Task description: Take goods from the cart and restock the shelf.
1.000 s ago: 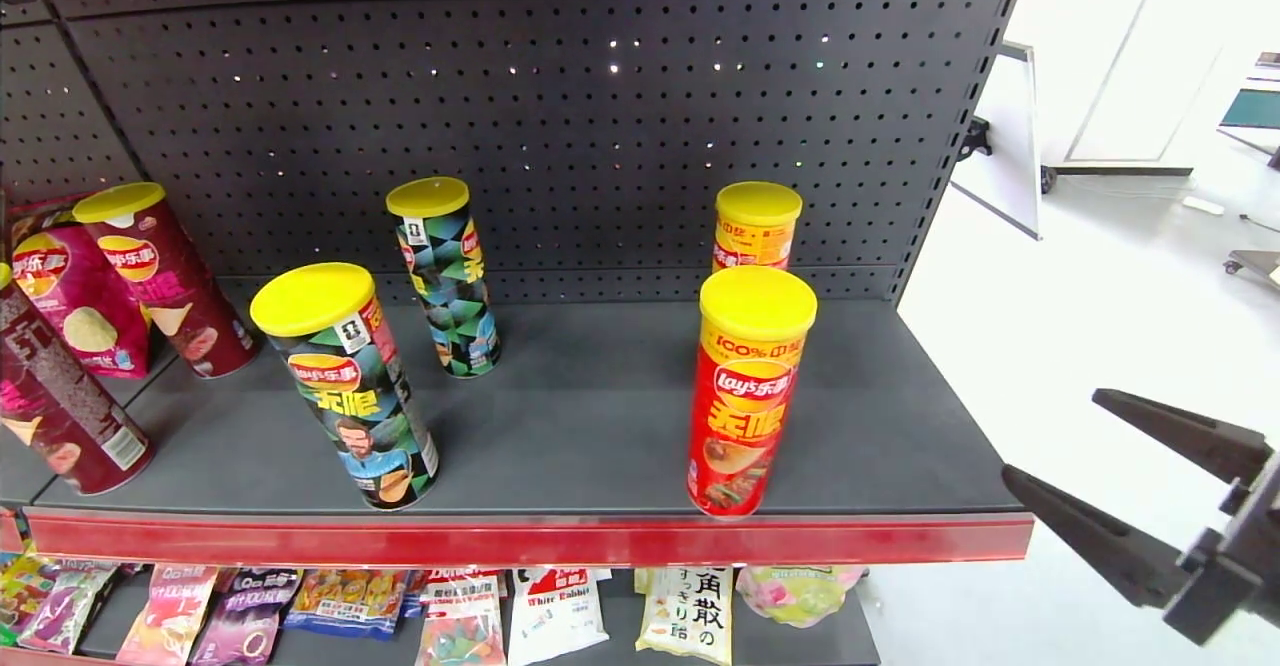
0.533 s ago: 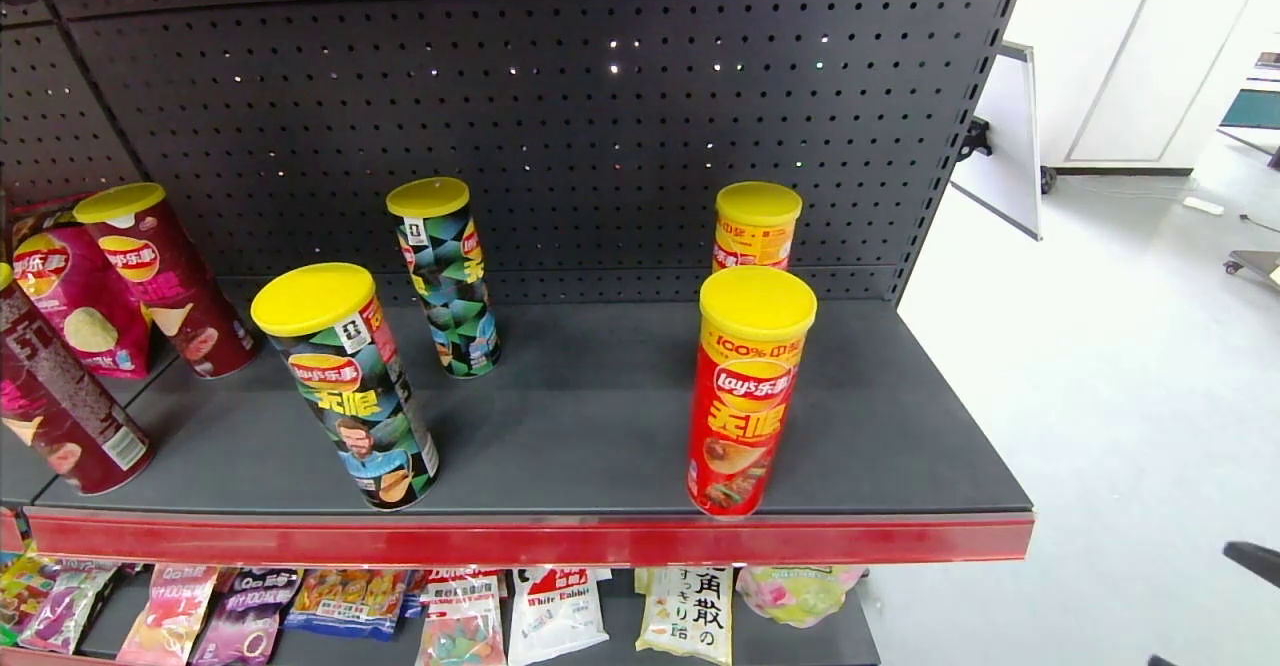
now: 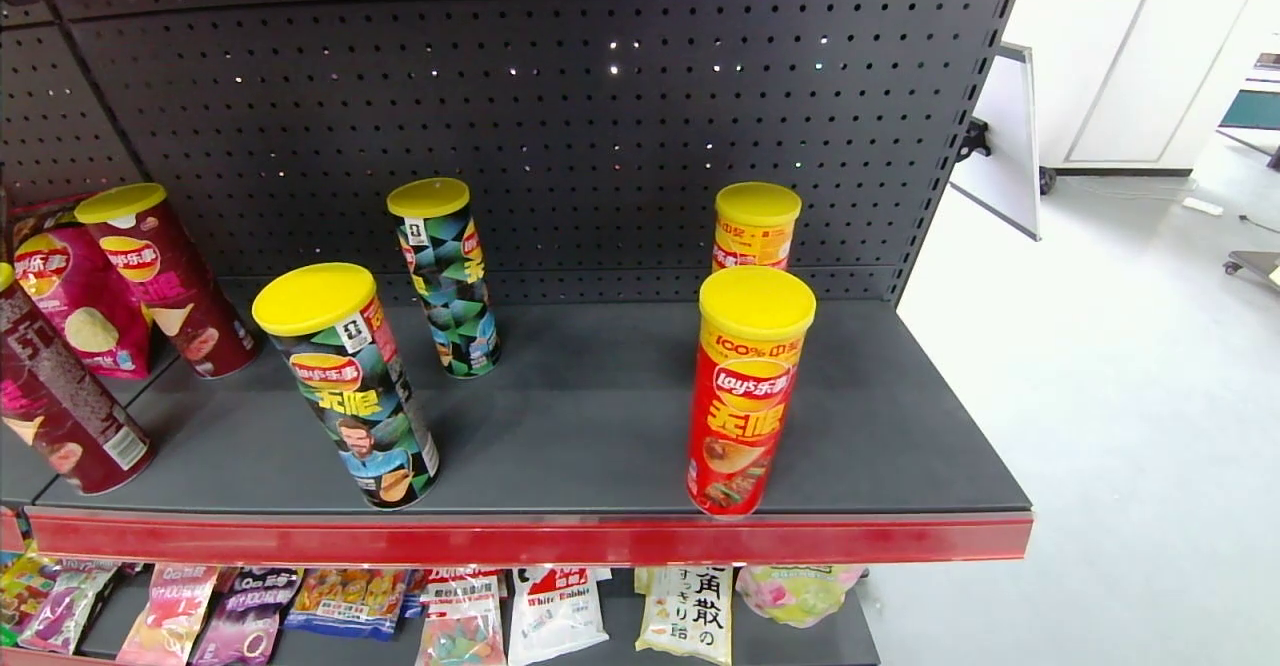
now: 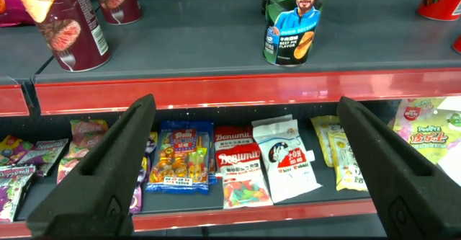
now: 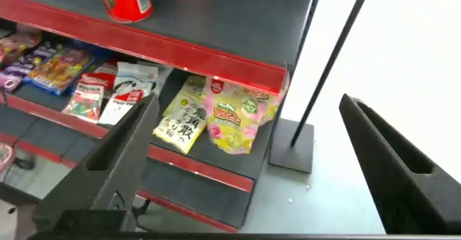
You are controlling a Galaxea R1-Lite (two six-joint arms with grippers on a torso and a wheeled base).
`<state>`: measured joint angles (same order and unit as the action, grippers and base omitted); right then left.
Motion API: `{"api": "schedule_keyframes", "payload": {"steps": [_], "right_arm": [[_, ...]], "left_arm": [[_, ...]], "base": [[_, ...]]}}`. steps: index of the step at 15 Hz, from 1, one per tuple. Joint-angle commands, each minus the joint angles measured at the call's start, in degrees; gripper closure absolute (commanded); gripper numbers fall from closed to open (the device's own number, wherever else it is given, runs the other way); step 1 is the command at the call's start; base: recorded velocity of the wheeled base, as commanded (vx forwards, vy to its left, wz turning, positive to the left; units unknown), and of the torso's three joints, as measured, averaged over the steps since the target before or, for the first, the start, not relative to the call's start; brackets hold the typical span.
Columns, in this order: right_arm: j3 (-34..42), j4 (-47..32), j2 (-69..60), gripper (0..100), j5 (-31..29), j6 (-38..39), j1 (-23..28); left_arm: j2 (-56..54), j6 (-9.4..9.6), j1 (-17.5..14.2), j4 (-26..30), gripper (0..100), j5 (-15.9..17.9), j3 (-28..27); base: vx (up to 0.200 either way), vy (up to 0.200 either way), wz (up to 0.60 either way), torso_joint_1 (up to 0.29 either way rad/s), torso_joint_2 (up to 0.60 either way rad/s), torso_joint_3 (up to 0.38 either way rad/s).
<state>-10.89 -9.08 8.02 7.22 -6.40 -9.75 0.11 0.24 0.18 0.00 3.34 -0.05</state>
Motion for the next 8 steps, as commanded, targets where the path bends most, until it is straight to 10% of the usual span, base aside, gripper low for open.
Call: {"api": "schedule_keyframes", "payload": {"steps": [1,8], "right_arm": [[3.15,0.21,-2.40,0,-1.77,-0.02,0.44],[2.45,-0.15,4.02,0,-12.75,-2.30,9.49]], "left_arm": [[-0.02,-0.07,-0.01,0.00,0,0.00,0.05],[-0.02,0.02,-0.01,0.00,0,0.00,-0.04]], "base": [[0.000,0.000,0.00,0.000,0.00,0.000],[0.000,0.000,0.00,0.000,0.00,0.000]]}}
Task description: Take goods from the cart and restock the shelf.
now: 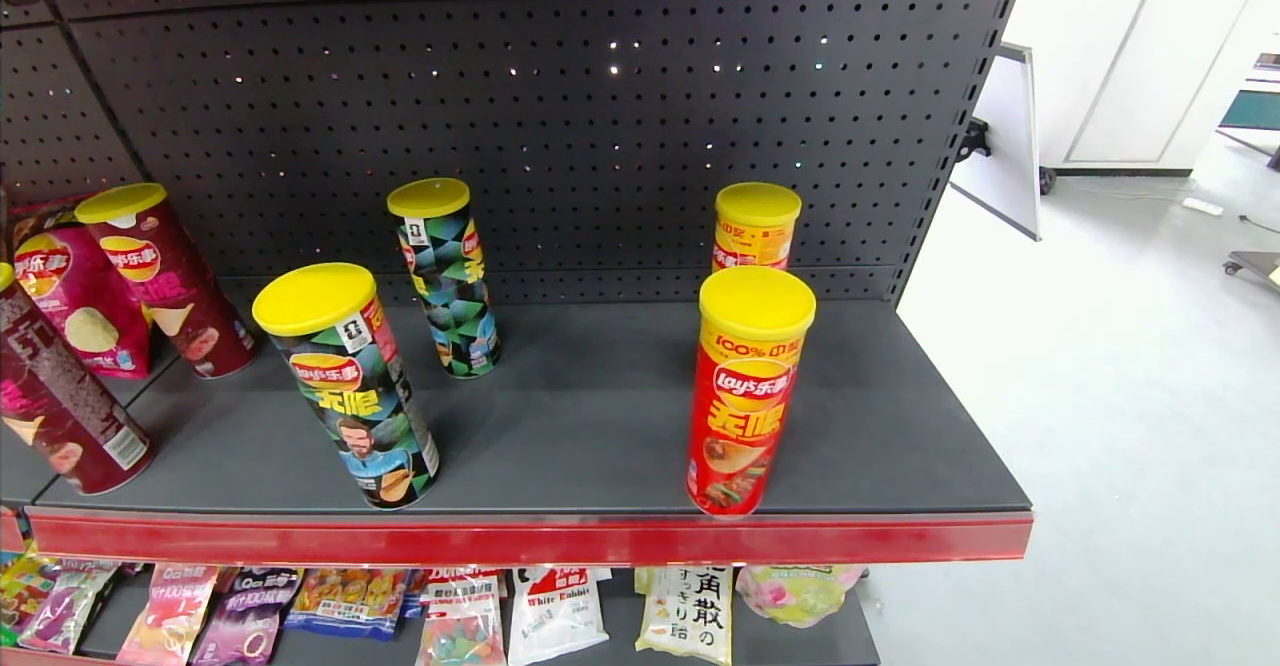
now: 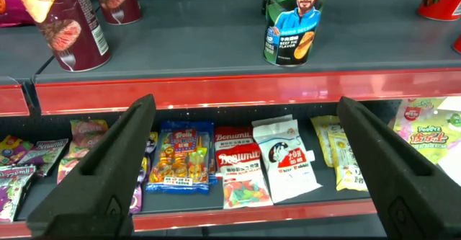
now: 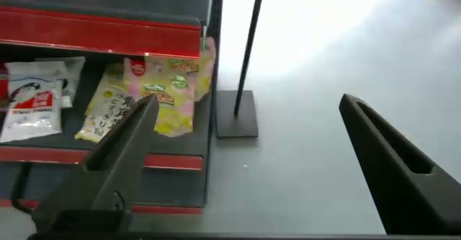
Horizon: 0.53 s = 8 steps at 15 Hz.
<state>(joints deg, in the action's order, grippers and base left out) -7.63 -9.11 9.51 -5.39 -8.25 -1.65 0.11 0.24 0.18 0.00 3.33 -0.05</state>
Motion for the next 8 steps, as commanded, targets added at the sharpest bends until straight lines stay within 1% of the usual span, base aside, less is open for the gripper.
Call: {"api": "schedule_keyframes", "payload": {"steps": [1,2,3,4,5,6,7,8], "right_arm": [[0.42,-0.12,5.26,0,-2.70,-0.54,4.81],[1.65,0.41,5.43,0,-4.02,-0.62,8.41],[1.74,0.41,2.88,0,-3.40,-0.62,9.91],[1.83,0.49,-0.54,0,-2.52,-0.36,9.73],[2.27,0.76,-4.24,0,1.17,0.61,8.33],[3.94,4.01,-3.97,0,5.83,1.75,8.24],[6.58,10.34,-3.97,0,10.66,2.19,8.24],[7.19,11.48,-3.80,0,16.29,2.54,7.97]], "left_arm": [[-0.02,-0.07,-0.01,0.00,0,0.01,-0.04],[-0.02,0.02,-0.01,0.00,0,0.01,-0.04],[-0.02,0.11,-0.01,0.00,0,0.01,-0.04],[-0.02,0.11,-0.01,0.00,0,0.10,-0.04],[-0.02,0.02,-0.01,0.00,0,0.10,-0.04],[-0.02,0.02,-0.01,0.00,0,0.10,-0.04],[-0.02,0.02,-0.01,0.00,0,0.10,-0.04],[-0.02,0.02,-0.01,0.00,0,0.10,-0.04]], "base": [[0.000,0.000,0.00,0.000,0.00,0.000],[0.000,0.000,0.00,0.000,0.00,0.000],[0.000,0.000,0.00,0.000,0.00,0.000],[0.000,0.000,0.00,0.000,0.00,0.000],[0.000,0.000,0.00,0.000,0.00,0.000],[0.000,0.000,0.00,0.000,0.00,0.000],[0.000,0.000,0.00,0.000,0.00,0.000],[0.000,0.000,0.00,0.000,0.00,0.000]]}}
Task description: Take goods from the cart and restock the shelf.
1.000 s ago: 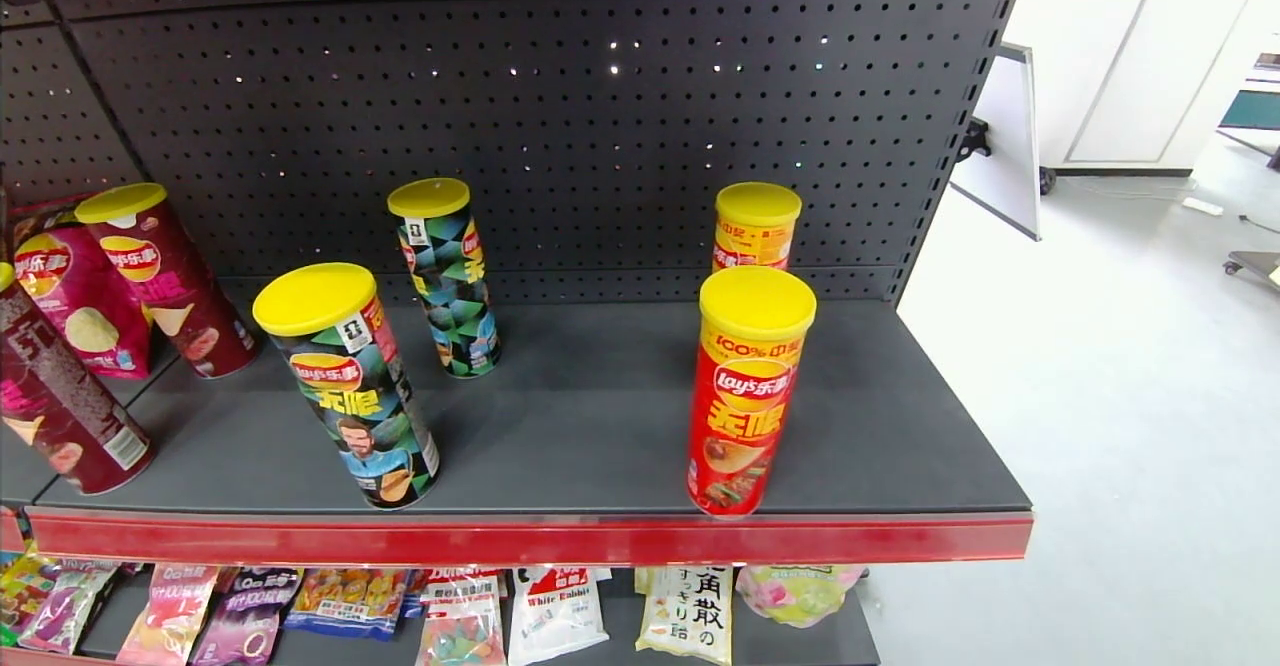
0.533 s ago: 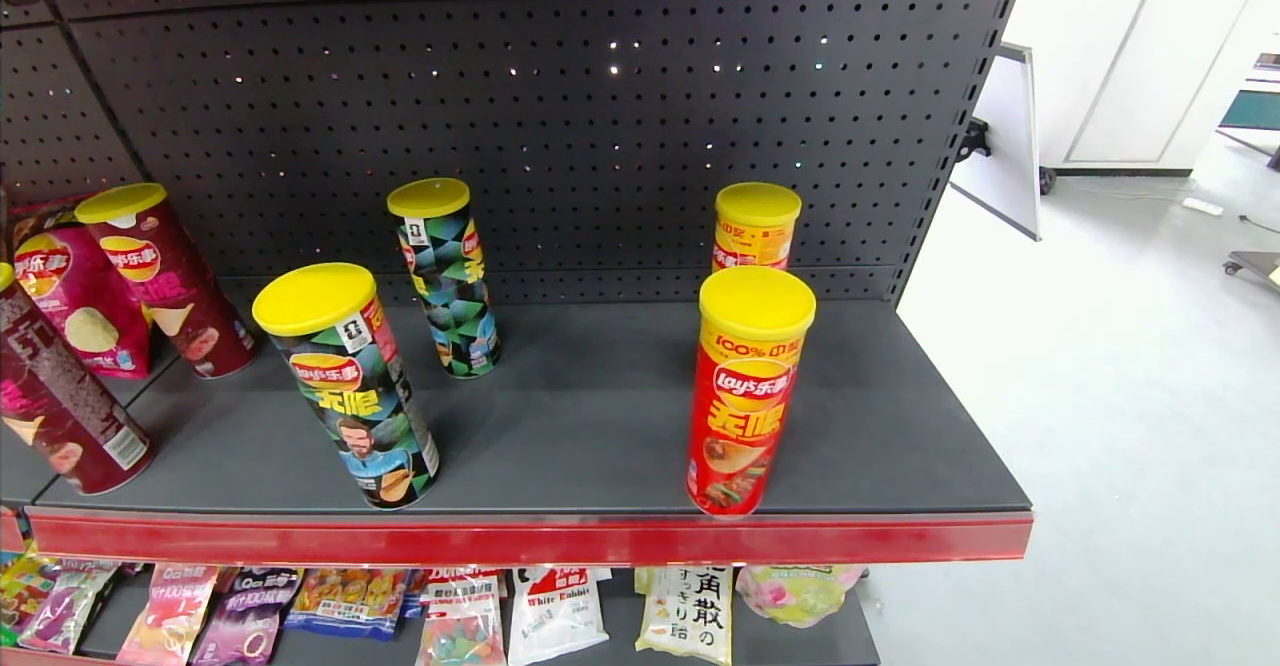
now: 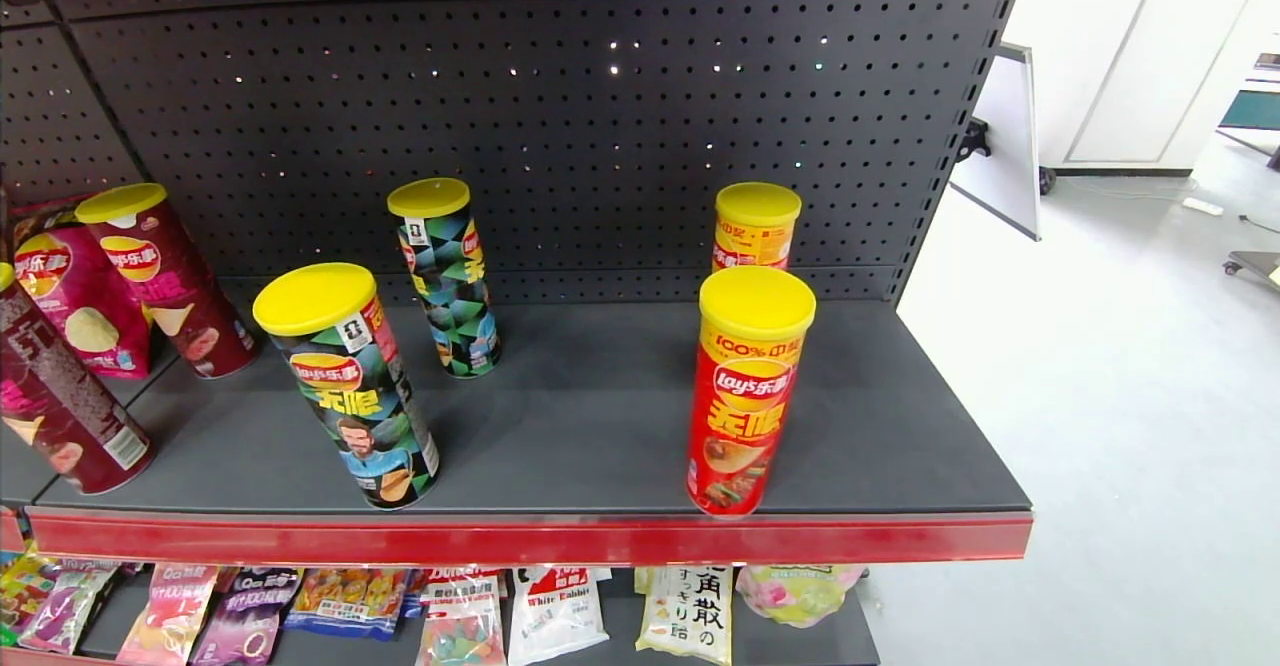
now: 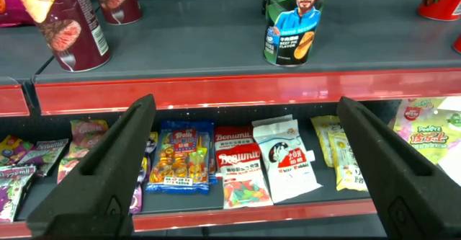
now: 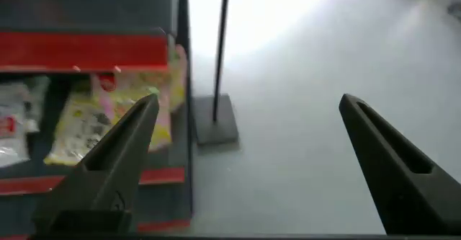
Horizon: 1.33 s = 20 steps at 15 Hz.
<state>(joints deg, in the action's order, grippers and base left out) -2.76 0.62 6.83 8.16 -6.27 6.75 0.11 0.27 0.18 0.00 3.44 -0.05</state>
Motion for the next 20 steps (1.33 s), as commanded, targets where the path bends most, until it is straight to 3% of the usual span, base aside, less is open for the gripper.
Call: {"api": "schedule_keyframes", "payload": {"steps": [1,3,5,8,10,20], "right_arm": [[2.32,1.31,-1.11,0,5.12,1.08,-1.39],[2.67,2.28,-1.29,0,2.92,0.73,-1.48],[2.76,-0.18,-1.20,0,-3.50,4.60,-1.57],[2.67,-0.97,-3.31,0,-4.11,5.83,-8.86],[2.76,-0.89,-6.83,0,-4.64,6.00,-6.84],[2.76,-0.71,-6.83,0,-5.69,5.74,-6.84]], "left_arm": [[-0.02,0.00,-0.01,0.00,0,-0.01,-0.04],[-0.02,0.17,-0.01,0.00,0,-0.01,-0.04],[-0.11,0.08,-0.01,0.00,0,-0.01,0.05],[-0.02,0.08,-0.01,0.00,0,-0.01,0.05],[-0.02,0.08,-0.01,0.00,0,-0.01,0.05],[-0.02,0.08,-0.01,0.00,0,-0.01,0.05]], "base": [[0.000,0.000,0.00,0.000,0.00,0.000],[0.000,0.000,0.00,0.000,0.00,0.000],[0.000,0.000,0.00,0.000,0.00,0.000],[0.000,0.000,0.00,0.000,0.00,0.000],[0.000,0.000,0.00,0.000,0.00,0.000],[0.000,0.000,0.00,0.000,0.00,0.000]]}}
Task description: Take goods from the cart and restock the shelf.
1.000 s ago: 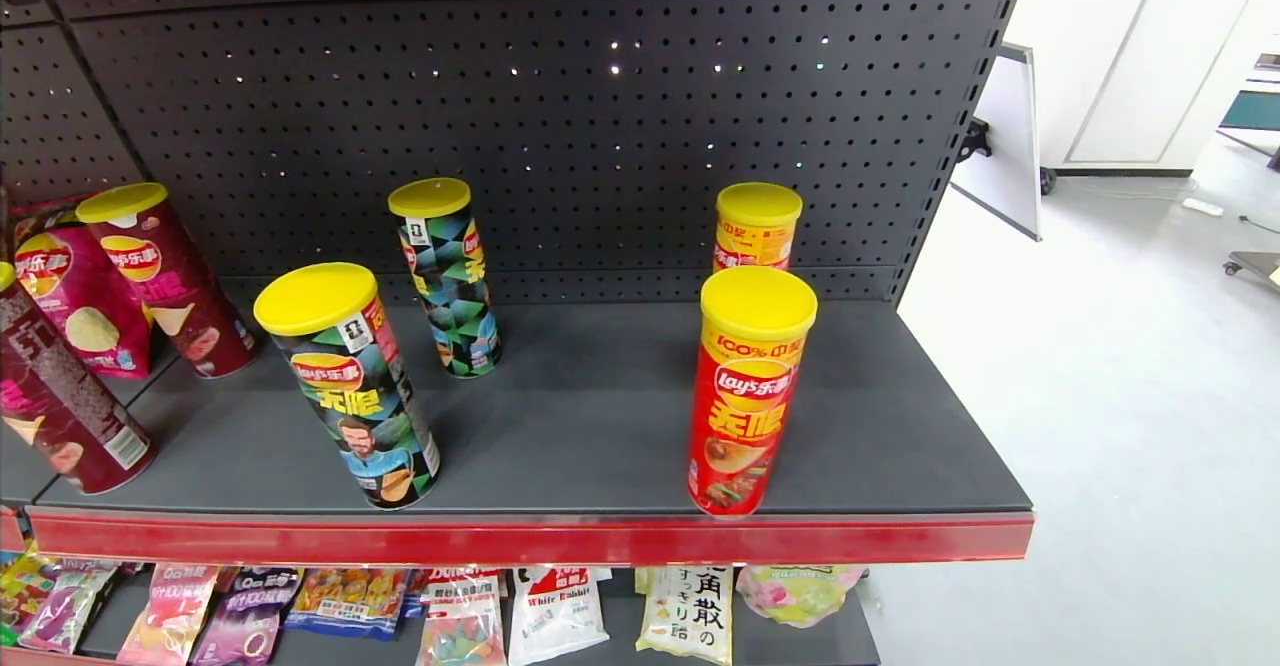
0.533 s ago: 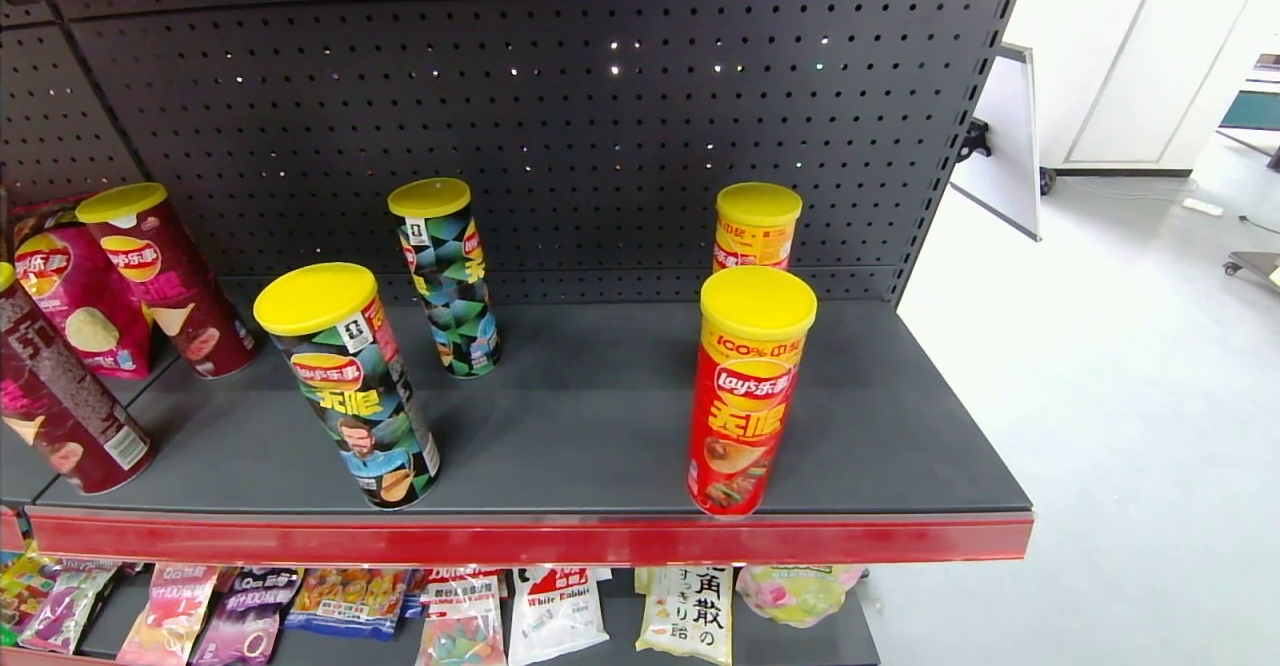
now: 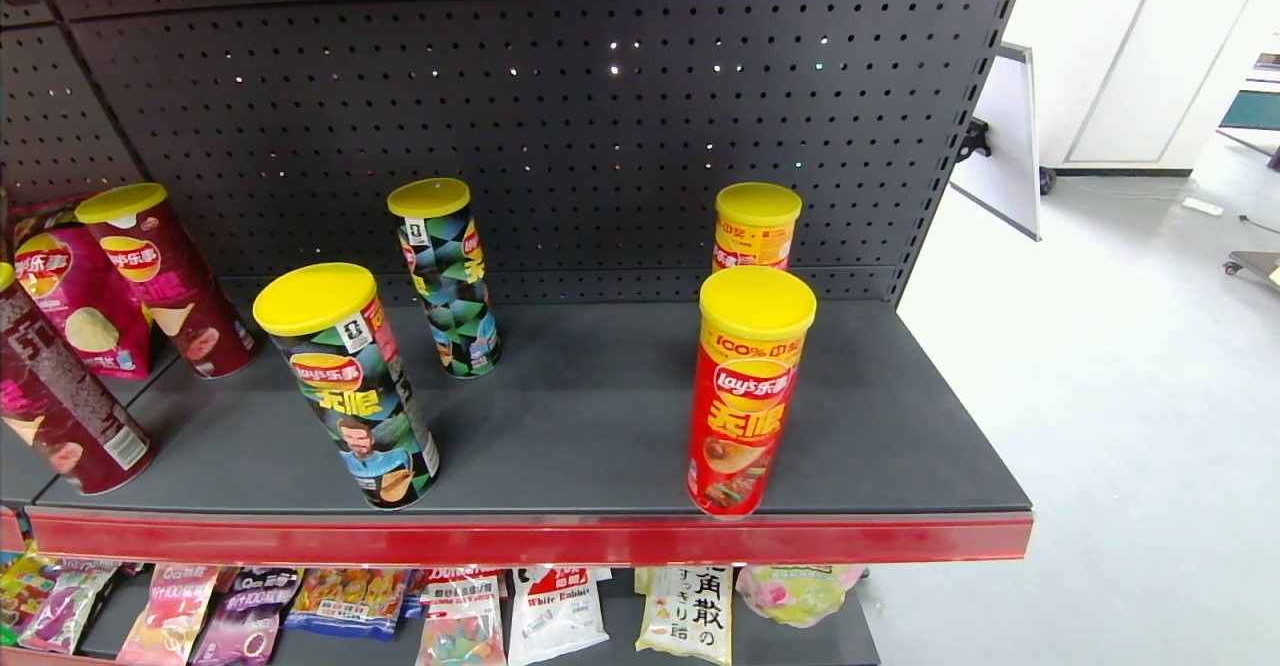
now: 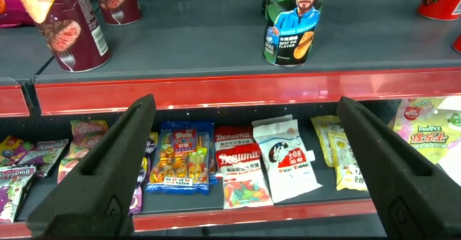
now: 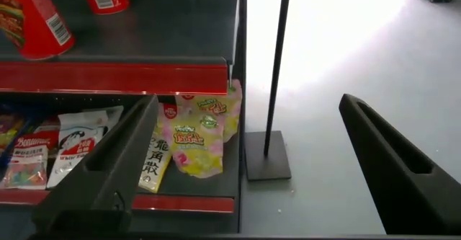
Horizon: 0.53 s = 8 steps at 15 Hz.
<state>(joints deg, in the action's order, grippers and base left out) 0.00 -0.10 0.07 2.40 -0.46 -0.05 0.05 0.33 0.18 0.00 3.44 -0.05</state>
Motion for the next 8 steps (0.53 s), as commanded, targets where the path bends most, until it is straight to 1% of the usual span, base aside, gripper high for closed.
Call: {"api": "schedule_keyframes", "payload": {"steps": [1,4,8], "right_arm": [[0.00,0.01,-0.07,0,0.06,0.11,-0.04],[0.00,0.01,-0.07,0,0.06,0.11,-0.04],[0.00,0.01,-0.07,0,0.06,0.11,-0.04]], "left_arm": [[0.04,0.02,-0.01,0.00,0,-0.01,-0.04],[0.04,0.02,-0.01,0.00,0,-0.01,0.05],[-0.05,0.02,-0.01,0.00,0,-0.01,-0.04]], "base": [[0.000,0.000,0.00,0.000,0.00,0.000],[-0.200,0.000,0.00,0.006,0.01,-0.001],[0.000,0.000,0.00,0.000,0.00,0.000]]}}
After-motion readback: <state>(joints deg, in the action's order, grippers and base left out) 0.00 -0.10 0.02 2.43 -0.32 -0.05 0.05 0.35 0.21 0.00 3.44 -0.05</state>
